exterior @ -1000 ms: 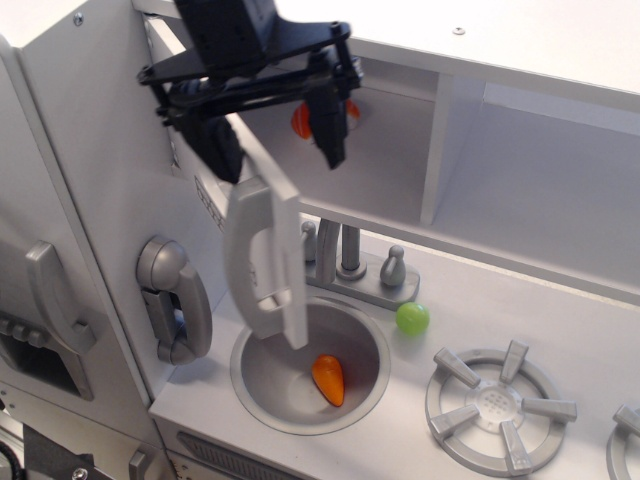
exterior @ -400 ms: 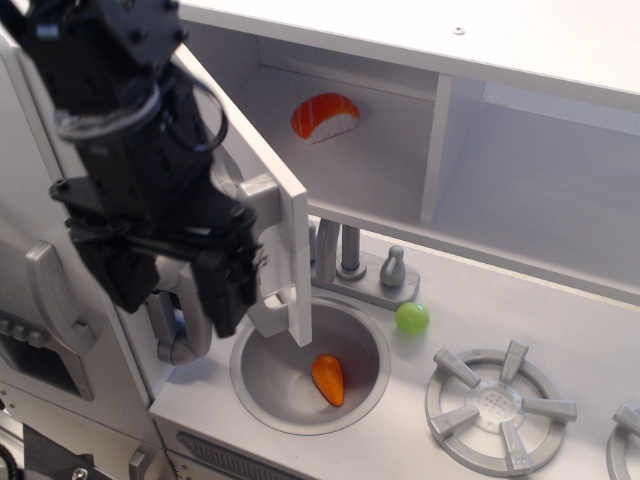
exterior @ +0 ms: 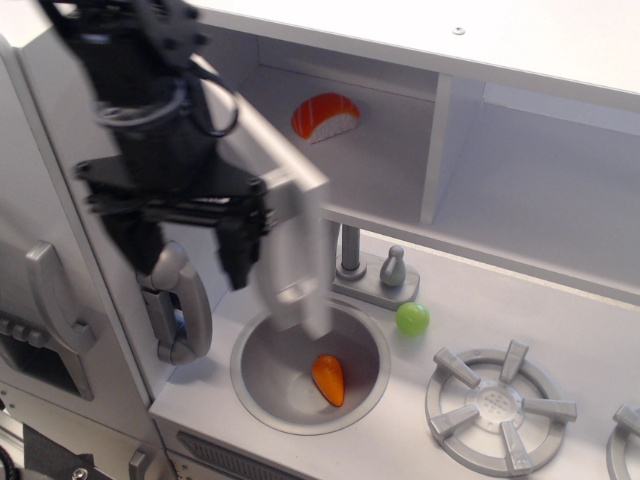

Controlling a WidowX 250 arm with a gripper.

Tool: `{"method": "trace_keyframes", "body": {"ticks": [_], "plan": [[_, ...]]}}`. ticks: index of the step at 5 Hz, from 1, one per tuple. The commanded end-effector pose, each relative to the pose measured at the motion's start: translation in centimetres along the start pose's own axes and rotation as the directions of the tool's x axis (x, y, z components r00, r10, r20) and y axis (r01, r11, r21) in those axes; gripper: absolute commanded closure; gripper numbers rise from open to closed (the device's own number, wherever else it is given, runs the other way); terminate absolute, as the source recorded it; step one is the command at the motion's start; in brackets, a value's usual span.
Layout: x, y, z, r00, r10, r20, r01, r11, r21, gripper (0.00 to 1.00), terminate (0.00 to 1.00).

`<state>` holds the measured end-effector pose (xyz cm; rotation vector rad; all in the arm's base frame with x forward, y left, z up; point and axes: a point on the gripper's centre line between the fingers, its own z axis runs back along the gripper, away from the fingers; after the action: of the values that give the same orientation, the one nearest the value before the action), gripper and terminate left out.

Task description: Close microwave

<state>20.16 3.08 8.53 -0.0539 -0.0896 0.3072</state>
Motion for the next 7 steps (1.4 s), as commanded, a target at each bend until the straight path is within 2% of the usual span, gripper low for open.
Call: {"method": "trace_keyframes", "body": {"ticks": [1, 3, 4, 6, 7], "plan": [[4.2, -2.1, 0.9, 0.995, 0.07, 0.066, -0.068, 0.997, -0.037, 0.0, 0.0], [7.5, -5.0, 2.0, 0.978, 0.137, 0.157, -0.109, 0.979, -0.173, 0.0, 0.0], [8.9, -5.7, 2.5, 0.958, 0.151, 0.242, -0.095, 0.969, -0.23, 0.0, 0.0], [10.8, -6.2, 3.0, 0.929, 0.184, 0.322, -0.104, 0.963, -0.25, 0.0, 0.0], [10.8, -5.8, 3.3, 0.898, 0.202, 0.391, -0.095, 0.957, -0.274, 0.0, 0.0]]}}
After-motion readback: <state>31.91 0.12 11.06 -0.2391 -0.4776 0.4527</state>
